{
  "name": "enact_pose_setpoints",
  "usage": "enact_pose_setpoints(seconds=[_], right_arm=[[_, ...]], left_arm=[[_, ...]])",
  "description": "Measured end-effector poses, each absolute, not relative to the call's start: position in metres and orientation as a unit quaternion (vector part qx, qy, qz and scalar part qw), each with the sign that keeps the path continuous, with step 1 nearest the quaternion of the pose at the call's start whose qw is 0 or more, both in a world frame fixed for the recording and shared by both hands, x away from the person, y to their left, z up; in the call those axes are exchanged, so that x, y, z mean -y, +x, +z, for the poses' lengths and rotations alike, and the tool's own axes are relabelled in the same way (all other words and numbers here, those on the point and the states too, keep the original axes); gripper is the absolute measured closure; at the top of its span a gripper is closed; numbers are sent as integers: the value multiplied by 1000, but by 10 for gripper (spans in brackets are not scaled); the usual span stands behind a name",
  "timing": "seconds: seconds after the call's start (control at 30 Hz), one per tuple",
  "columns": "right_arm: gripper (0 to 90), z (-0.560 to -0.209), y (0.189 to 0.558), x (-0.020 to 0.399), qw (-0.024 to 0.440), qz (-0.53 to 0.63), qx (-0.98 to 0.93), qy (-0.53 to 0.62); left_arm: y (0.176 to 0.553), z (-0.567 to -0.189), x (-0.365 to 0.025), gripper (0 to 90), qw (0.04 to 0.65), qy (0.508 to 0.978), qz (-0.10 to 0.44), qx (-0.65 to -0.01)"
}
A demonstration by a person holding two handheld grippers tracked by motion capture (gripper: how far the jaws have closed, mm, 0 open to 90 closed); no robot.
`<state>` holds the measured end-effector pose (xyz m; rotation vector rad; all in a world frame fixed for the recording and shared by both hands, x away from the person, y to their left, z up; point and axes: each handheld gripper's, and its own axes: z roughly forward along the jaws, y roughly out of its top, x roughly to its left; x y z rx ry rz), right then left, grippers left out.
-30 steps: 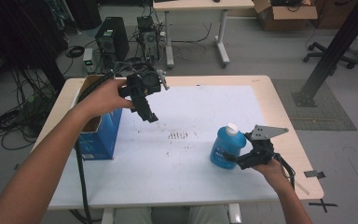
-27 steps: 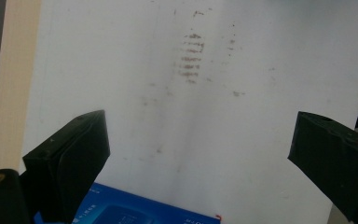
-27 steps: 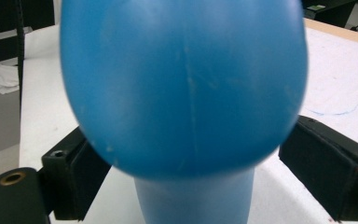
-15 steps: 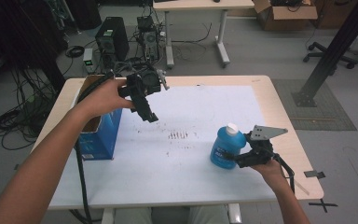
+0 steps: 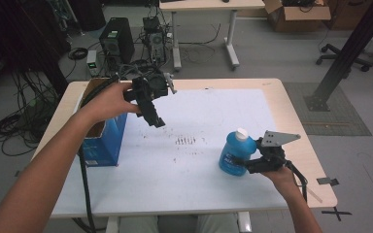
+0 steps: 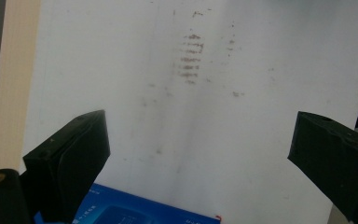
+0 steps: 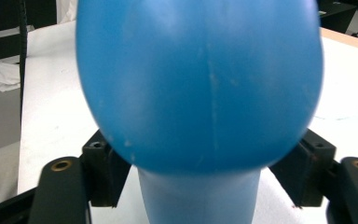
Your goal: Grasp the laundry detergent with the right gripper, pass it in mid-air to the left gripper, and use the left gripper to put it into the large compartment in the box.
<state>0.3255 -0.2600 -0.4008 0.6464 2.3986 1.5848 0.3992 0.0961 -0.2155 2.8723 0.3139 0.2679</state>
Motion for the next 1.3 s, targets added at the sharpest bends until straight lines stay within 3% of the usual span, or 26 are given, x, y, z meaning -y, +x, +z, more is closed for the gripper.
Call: enact_pose_setpoints(seconds=[0.3,0.53,1.3], right_arm=[[311,-401,326,260,101,534,-809,222],[415,-400,324,260,98,537,-812,208],[433,-385,323,263,94,538,-814,198]], left_arm=[[400,-215,-96,54,118,983,92,-106],[400,-215,-96,55,119,983,93,-106],[397,-213,-97,56,124,982,95,-108]])
